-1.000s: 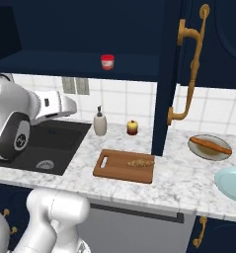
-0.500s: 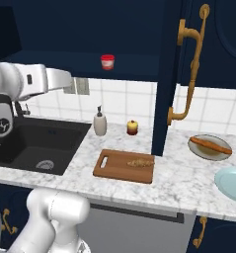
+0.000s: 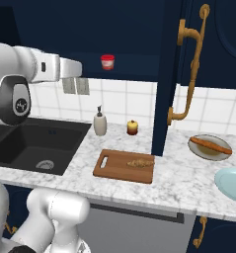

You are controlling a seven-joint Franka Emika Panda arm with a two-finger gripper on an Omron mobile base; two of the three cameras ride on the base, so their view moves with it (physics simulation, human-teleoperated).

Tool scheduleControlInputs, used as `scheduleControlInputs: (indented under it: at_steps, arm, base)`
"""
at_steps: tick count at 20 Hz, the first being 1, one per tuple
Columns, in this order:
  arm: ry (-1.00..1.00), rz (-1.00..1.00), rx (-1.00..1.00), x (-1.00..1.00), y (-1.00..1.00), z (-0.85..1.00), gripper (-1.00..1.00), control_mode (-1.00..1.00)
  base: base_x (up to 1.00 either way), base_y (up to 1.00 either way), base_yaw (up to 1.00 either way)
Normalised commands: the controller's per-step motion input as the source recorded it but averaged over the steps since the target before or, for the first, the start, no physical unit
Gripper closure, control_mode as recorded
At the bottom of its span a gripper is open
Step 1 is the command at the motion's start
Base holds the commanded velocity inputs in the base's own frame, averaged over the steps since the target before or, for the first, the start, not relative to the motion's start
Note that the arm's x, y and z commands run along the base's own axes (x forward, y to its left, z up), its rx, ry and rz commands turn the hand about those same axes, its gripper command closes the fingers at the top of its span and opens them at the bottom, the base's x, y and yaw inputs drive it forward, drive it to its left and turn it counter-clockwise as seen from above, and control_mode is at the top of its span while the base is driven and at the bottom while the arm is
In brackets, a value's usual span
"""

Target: From the different types of pastries on the counter, select a croissant and place it on the cutting board. Then retrieve a jar of jam from the cabinet and place it alongside the croissant on the cutting board.

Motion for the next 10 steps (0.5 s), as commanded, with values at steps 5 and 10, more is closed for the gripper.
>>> scheduleControlInputs:
  at_steps: [5, 10]
  arm:
    - [-0.16, 0.00, 0.10, 0.35, -0.05, -0.23, -1.00, -1.00]
    - [-0.09, 0.00, 0.02, 0.24, 0.00, -0.19, -1.00, -1.00]
  base:
    - [0.00, 0.00, 0.00]
    - [0.00, 0.00, 0.00]
